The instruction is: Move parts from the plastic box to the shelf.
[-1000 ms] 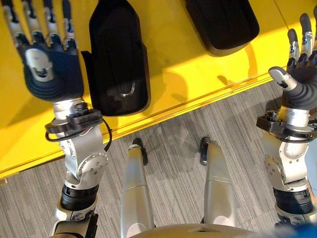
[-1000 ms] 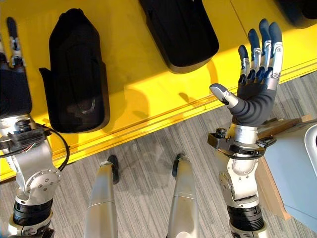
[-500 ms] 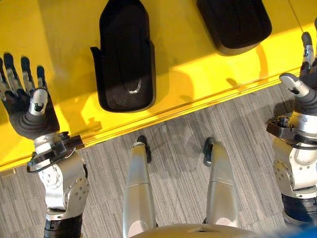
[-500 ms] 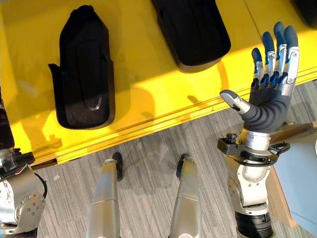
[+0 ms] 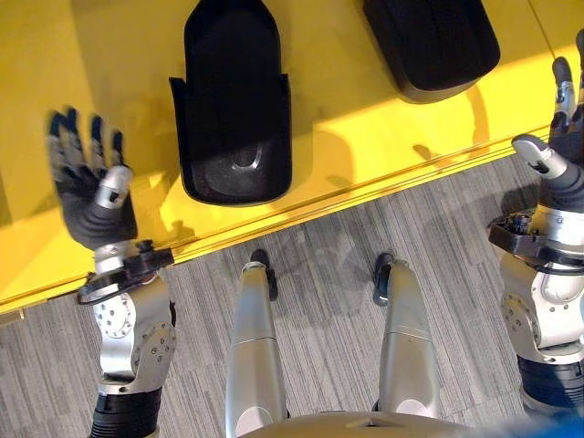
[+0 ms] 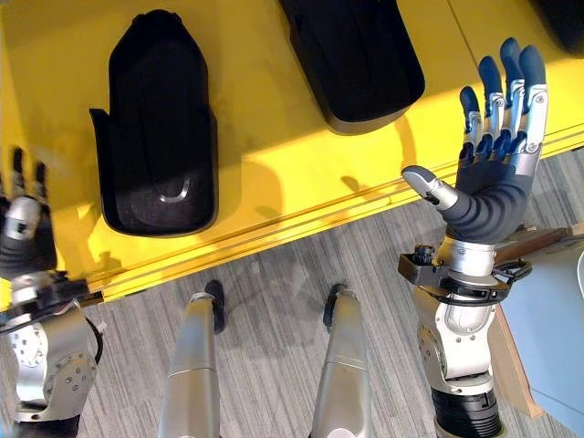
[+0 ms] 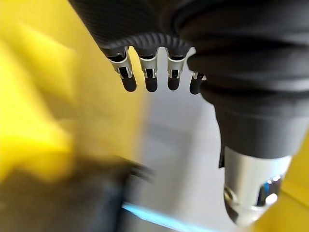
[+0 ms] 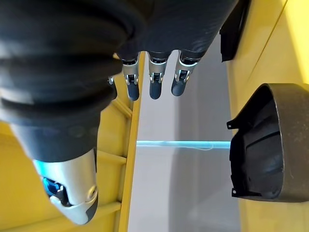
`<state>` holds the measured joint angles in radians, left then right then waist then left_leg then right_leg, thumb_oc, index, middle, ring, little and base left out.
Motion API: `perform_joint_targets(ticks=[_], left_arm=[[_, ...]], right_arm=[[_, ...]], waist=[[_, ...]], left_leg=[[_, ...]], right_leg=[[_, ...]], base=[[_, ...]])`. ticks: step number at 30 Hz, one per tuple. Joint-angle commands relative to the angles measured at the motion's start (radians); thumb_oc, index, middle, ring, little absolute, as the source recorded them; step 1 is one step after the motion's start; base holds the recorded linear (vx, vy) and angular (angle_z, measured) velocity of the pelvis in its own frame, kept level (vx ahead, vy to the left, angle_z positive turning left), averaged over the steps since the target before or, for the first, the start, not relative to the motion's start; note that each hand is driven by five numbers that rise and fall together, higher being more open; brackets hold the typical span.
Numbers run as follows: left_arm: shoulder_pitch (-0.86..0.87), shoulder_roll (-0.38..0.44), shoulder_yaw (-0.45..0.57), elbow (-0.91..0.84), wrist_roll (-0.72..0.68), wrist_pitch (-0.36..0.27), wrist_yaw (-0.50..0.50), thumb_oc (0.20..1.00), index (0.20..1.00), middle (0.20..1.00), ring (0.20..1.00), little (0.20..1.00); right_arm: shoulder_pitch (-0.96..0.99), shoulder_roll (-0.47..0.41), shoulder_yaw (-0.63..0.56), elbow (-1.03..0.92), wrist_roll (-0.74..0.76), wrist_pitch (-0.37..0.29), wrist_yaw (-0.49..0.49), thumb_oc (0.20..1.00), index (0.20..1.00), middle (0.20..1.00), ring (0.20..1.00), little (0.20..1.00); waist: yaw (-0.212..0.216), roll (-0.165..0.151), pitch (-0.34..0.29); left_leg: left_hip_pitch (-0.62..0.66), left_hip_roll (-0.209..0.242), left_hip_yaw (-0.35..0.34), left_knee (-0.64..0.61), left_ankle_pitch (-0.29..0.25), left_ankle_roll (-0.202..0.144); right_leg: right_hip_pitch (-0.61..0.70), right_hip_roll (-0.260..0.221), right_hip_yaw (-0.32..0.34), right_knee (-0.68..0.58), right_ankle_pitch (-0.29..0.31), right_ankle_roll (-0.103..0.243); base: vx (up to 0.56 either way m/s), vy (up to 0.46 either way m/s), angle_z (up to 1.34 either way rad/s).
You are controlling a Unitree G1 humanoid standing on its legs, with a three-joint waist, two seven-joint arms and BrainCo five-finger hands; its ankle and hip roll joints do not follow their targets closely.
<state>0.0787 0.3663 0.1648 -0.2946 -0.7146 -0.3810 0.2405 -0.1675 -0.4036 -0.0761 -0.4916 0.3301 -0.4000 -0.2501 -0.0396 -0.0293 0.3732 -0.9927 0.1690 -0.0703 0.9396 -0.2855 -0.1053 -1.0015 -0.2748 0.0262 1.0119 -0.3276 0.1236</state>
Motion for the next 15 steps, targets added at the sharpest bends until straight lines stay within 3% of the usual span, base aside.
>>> perform_joint_targets(ticks=[1,15], left_arm=[[-0.011,0.046,-0.013,-0.028,0.048,-0.008,-0.015,1.000,1.000,1.000,1.000,1.000],[-0.022,0.028,-0.067,0.097,0.057,0.015,-0.006,1.000,1.000,1.000,1.000,1.000]], right_arm=[[-0.017,0.012,-0.023,-0.059,0.011,-0.070,-0.013,1.000,1.000,1.000,1.000,1.000],[-0.016,0.015,-0.018,-0.047,0.007,-0.070,-0.037,1.000,1.000,1.000,1.000,1.000]], waist=[[0.007,-0.021,-0.043],[0.005,-0.028,-0.036]], left_leg=[[-0.031,0.011,-0.024,-0.042,0.069,0.014],[-0.037,0.012,-0.027,-0.036,0.070,0.014]], right_leg=[[0.011,-0.002,-0.006,-0.036,0.064,-0.037],[0.005,-0.001,-0.006,-0.032,0.064,-0.038]], base=[[0.00,0.000,0.00],[0.00,0.000,0.00]])
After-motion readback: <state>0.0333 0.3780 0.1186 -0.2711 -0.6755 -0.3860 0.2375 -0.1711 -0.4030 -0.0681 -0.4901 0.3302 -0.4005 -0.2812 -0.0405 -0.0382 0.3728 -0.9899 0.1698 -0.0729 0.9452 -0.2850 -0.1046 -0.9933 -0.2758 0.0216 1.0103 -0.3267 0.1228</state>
